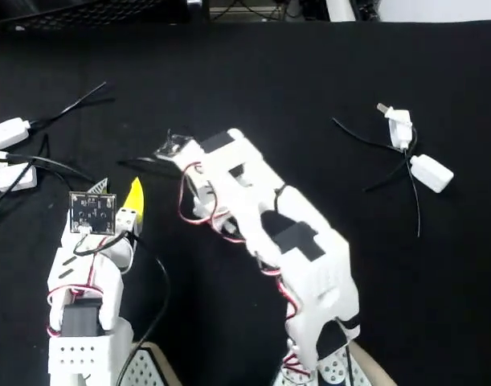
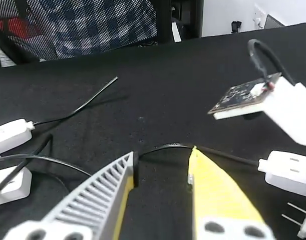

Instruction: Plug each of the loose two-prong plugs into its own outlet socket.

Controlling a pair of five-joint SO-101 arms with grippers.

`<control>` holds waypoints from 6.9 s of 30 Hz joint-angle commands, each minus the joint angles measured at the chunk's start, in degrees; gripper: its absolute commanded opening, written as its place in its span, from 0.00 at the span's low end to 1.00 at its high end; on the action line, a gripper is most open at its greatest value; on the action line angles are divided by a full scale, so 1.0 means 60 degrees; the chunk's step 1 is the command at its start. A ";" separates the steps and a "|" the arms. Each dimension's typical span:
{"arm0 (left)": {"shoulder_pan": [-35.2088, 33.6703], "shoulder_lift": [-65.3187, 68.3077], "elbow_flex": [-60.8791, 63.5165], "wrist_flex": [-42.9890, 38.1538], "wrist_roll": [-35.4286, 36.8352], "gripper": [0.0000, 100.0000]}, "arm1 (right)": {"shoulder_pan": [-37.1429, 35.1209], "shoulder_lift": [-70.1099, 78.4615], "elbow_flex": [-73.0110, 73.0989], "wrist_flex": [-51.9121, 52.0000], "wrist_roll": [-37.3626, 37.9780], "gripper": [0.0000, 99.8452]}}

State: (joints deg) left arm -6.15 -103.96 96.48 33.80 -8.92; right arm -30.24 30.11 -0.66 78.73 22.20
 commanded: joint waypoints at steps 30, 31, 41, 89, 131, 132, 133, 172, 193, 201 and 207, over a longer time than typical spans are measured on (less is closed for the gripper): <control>0.1619 -0.0029 0.0154 -0.1773 0.0117 0.18 | -0.1568 -0.3304 -0.4256 0.3707 -0.0029 0.01; 0.1751 -0.0029 0.0154 -0.1597 0.0117 0.18 | -0.1568 -0.3495 -0.4154 0.3707 -0.0029 0.01; 0.2161 -0.0015 0.0154 -0.1114 0.0132 0.18 | -0.1626 -0.5648 -0.1780 0.3707 0.0015 0.01; -0.0828 -0.0029 0.0154 0.0864 0.0073 0.18 | -0.0498 -0.3714 -0.1853 0.3648 -0.0747 0.01; -0.1077 -0.0044 0.0154 0.0864 0.0073 0.18 | -0.1861 -0.0886 -0.1853 0.1612 0.1201 0.17; -0.1077 -0.0044 0.0154 0.0864 0.0073 0.18 | -0.1817 -0.0886 -0.1780 0.1465 0.1348 0.17; -0.1077 -0.0044 0.0154 0.0864 0.0073 0.18 | -0.1744 -0.0886 -0.1736 0.1377 0.1495 0.17; -0.1077 -0.0044 0.0154 0.0879 0.0073 0.18 | -0.0879 0.1209 -0.2469 0.0733 0.2652 0.02; -0.0418 -0.0059 0.0154 0.0381 0.0132 0.18 | -0.0498 0.0286 -0.7216 0.3707 0.0762 0.01; 0.1106 -0.0044 0.0154 -0.1289 0.0132 0.18 | -0.0527 -0.0886 -0.5883 0.3707 0.0571 0.01; 0.1238 -0.0044 0.0154 -0.1905 0.0147 0.18 | -0.0527 -0.1810 -0.4740 0.3692 0.0571 0.01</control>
State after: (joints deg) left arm 0.53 -103.96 96.48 25.10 -8.40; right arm -33.85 24.40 -30.55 100.26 25.89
